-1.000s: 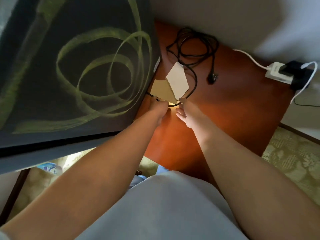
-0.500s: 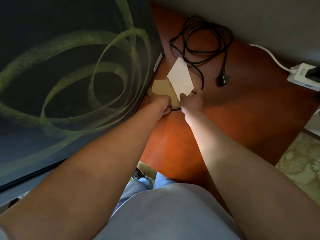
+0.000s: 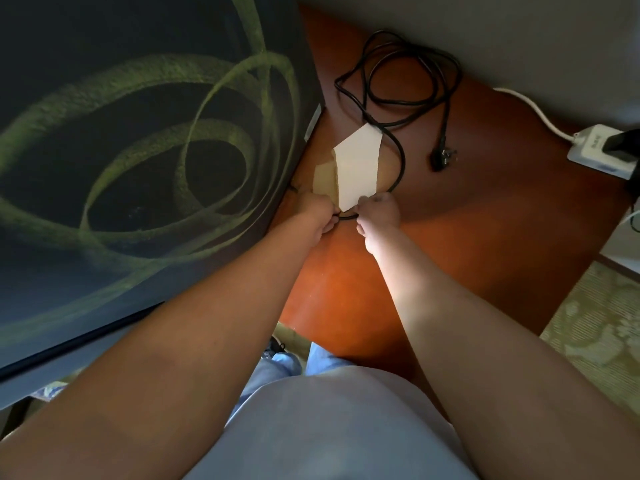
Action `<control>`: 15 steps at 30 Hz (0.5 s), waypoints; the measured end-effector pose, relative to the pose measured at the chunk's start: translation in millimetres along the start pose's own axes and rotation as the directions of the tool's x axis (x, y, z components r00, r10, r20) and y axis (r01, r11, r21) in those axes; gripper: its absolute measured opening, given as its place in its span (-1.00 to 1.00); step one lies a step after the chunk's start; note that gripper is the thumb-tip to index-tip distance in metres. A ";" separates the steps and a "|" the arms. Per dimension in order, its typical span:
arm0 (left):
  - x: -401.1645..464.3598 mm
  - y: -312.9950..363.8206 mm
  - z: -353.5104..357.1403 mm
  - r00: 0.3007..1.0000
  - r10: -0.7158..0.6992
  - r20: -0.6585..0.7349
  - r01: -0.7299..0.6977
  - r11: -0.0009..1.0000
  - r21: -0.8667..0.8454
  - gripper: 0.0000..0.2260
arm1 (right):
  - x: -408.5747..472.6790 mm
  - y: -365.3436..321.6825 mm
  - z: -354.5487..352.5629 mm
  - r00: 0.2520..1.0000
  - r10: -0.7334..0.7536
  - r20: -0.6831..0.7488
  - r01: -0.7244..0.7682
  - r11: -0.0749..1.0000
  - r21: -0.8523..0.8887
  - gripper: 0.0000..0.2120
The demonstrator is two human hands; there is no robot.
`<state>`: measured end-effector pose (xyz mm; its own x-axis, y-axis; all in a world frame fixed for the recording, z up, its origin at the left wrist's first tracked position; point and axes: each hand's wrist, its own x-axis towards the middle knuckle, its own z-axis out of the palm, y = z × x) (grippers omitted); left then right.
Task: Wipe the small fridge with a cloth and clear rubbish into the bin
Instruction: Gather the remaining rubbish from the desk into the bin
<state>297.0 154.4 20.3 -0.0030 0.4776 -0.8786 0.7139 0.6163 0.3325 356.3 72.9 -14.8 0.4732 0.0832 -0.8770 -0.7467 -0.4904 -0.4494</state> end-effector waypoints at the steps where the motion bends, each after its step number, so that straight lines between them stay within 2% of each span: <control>1: -2.5 -3.6 -2.8 1.000 0.020 0.015 -0.020 1.000 0.008 -0.50 | -2.6 2.7 0.6 0.999 0.015 0.029 -0.015 1.000 0.013 -0.93; 4: -14.5 -15.3 -12.5 0.997 0.060 0.038 -0.059 0.998 -0.003 -0.56 | -16.6 10.7 1.4 0.993 0.056 0.108 -0.060 0.998 0.029 -0.90; 5: -18.9 -20.2 -16.2 0.996 0.070 0.059 -0.070 0.998 -0.004 -0.59 | -23.9 12.4 0.4 0.993 0.048 0.109 -0.052 0.998 0.040 -0.93; 7: -25.3 -30.3 -23.8 0.991 0.104 0.089 -0.106 0.994 0.017 -0.66 | -36.1 19.0 -1.3 0.994 0.046 0.098 -0.056 0.993 0.105 -0.88; 11: -38.2 -52.4 -43.0 0.977 0.147 0.154 -0.151 0.988 0.014 -0.59 | -65.0 36.8 -0.1 0.994 0.044 0.103 -0.060 0.986 0.155 -0.93; 15: -49.2 -82.7 -70.6 0.973 0.143 0.183 -0.147 0.989 0.008 -0.70 | -97.4 65.8 5.0 0.992 0.065 0.106 -0.083 0.981 0.174 -0.78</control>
<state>188.7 124.1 60.2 0.2274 0.4386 -0.8695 0.7122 0.5341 0.4556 258.8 36.9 40.2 0.3713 0.1421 -0.9176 -0.8536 -0.3367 -0.3975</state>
